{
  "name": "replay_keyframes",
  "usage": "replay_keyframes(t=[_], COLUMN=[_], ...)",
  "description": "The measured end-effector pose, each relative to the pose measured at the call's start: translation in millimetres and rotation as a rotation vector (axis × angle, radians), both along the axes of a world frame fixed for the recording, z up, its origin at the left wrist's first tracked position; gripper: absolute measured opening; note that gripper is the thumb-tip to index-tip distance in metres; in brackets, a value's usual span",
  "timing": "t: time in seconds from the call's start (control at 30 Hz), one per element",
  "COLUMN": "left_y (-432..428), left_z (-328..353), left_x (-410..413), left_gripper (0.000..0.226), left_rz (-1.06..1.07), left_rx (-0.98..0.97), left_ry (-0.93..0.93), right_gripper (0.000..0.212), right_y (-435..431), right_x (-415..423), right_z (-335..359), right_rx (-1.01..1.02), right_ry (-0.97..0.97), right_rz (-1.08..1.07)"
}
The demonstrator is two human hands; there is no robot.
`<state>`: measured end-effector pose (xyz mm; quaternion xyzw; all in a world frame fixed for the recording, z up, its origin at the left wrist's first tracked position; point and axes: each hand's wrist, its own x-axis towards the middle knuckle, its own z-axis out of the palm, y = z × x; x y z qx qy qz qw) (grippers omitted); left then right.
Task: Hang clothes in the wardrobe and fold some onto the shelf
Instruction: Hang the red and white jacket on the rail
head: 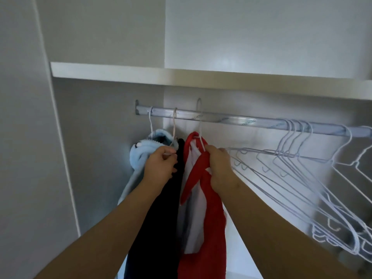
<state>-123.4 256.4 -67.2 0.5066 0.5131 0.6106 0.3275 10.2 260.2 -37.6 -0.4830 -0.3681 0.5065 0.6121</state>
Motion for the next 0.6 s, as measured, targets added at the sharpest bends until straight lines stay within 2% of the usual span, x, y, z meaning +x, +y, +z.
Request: replay_keyframes(t=[0.1, 0.37, 0.5, 0.6], left_y=[5, 1, -6, -15], left_z=[1, 2, 0, -2], left_x=[0, 2, 2, 3], left_gripper=[0.022, 0.02, 0.016, 0.012], left_rz=[0.002, 0.0, -0.006, -0.021], left_rx=[-0.043, -0.053, -0.071, -0.11], left_ry=[-0.093, -0.087, -0.059, -0.034], right_gripper=[0.015, 0.034, 0.025, 0.014], right_y=[11, 23, 12, 4], right_x=[-13, -25, -28, -29], right_z=[3, -2, -15, -16], right_rx=[0.033, -0.05, -0.13, -0.151], right_ry=[0.027, -0.007, 0.05, -0.046], right_rz=[0.001, 0.034, 0.159, 0.202])
